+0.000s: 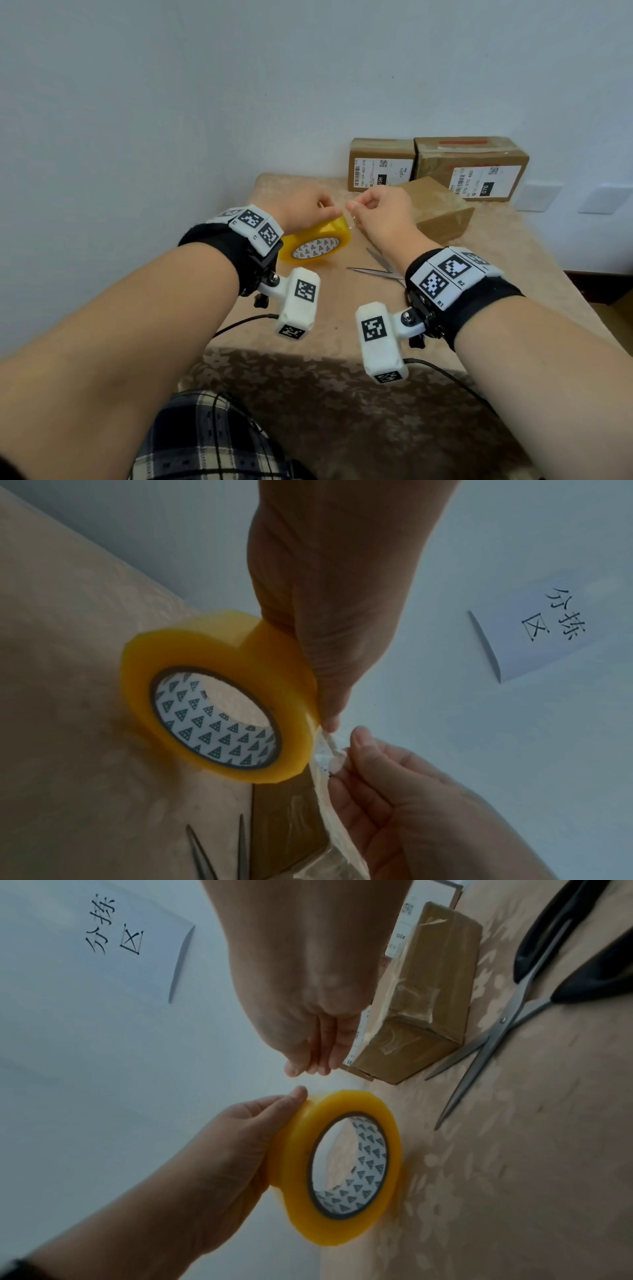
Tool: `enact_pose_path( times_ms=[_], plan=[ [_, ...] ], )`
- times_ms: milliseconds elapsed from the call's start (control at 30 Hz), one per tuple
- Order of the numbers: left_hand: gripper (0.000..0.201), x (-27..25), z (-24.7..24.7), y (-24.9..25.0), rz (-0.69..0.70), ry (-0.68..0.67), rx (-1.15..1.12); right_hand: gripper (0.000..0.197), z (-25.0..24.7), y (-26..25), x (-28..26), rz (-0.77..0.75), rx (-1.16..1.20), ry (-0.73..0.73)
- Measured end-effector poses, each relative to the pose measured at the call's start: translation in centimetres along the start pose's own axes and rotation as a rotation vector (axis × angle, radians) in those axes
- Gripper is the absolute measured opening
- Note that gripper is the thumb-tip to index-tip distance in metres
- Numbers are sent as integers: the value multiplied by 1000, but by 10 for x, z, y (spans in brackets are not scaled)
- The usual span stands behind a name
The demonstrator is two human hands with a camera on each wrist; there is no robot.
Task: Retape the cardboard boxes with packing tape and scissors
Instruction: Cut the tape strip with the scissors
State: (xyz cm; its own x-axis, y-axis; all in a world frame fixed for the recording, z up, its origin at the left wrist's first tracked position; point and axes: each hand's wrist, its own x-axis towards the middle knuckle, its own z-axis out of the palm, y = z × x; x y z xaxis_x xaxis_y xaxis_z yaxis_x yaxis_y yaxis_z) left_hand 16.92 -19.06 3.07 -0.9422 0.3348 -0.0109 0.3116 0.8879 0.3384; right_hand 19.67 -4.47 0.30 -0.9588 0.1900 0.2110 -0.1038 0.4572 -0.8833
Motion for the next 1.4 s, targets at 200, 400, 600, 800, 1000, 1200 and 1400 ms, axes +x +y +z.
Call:
enact_pose_path(
  times_ms=[200, 400, 600, 800, 1000, 1200, 1400],
  plan=[
    [22, -4, 11, 6, 49, 52, -246, 7, -7, 8, -5, -70, -18, 42],
    [19, -4, 13, 7, 71, 73, -385, 26, -13, 7, -5, -120, -36, -4],
    [15, -4, 13, 7, 71, 80, -397, 14, -18, 8, 1, -231, -211, -122],
    [6, -6, 14, 8, 103, 120, -418, 24, -20, 7, 7, -167, -322, -159],
    [10, -7, 15, 10, 190, 124, -355, 22, -22, 13, 13, -148, -458, -225],
    [6, 0, 18, -16, 144, 254, -48, 44, -50, 32, 17, -149, -553, -126],
    [12, 4, 55, -31, 103, 264, 188, 50, -33, 55, 20, -102, -882, -164]
  ],
)
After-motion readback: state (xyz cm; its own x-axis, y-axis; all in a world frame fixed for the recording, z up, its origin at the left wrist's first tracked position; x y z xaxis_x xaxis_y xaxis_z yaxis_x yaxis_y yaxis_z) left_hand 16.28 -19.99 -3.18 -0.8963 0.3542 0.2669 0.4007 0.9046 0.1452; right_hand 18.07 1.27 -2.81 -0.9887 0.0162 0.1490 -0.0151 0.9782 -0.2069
